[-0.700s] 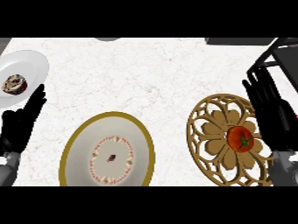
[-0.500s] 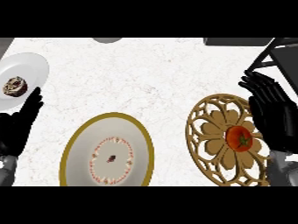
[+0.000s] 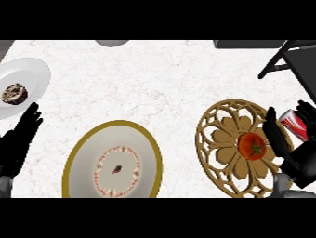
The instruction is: Pick the tomato from the placemat and place it in the tiered shelf
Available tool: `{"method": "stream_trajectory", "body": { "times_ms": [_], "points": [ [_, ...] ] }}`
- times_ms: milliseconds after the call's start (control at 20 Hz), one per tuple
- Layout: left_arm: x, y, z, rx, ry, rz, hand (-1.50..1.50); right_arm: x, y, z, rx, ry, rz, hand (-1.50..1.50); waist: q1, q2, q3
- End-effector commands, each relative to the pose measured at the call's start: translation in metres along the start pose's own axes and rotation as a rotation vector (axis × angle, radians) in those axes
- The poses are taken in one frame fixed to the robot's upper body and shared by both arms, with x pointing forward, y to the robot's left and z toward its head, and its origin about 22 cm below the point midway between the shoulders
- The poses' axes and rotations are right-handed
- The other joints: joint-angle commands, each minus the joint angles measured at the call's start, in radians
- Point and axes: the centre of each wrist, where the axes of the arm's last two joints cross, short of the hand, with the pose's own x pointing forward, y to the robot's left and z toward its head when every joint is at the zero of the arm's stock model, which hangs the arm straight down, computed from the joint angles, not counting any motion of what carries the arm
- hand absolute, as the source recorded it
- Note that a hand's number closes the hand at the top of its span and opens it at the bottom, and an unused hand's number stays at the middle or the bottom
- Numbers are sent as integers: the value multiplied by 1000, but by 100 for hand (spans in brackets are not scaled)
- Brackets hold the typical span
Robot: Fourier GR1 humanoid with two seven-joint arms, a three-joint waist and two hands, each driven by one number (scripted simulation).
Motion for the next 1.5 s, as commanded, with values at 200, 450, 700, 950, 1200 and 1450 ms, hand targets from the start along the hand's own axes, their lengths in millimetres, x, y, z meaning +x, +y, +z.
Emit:
{"method": "stream_trajectory", "body": {
  "times_ms": [200, 450, 700, 950, 1200, 1450],
  "points": [
    [1, 9, 6, -29, 13, 22, 0, -5, 13, 92, -165, -1, 194, -150, 14, -4, -2],
    [-2, 5, 4, -9, 1, 32, 0, -43, -24, 114, -141, 136, 404, -150, 9, 8, -7],
    [-4, 7, 5, -30, -13, 20, 0, -60, -61, 140, 30, 292, 565, -150, 21, 18, -10],
    [1, 4, 3, -34, -37, 14, 0, -81, -101, 157, 218, 402, 774, -150, 41, 31, -13],
    [4, 4, 4, -56, -24, 14, 0, -74, -102, 132, 269, 413, 871, -150, 49, 26, -12],
    [10, 5, 3, -48, -38, 7, 0, -51, -92, 107, 293, 453, 982, -150, 43, 15, -9]
  ]
}}
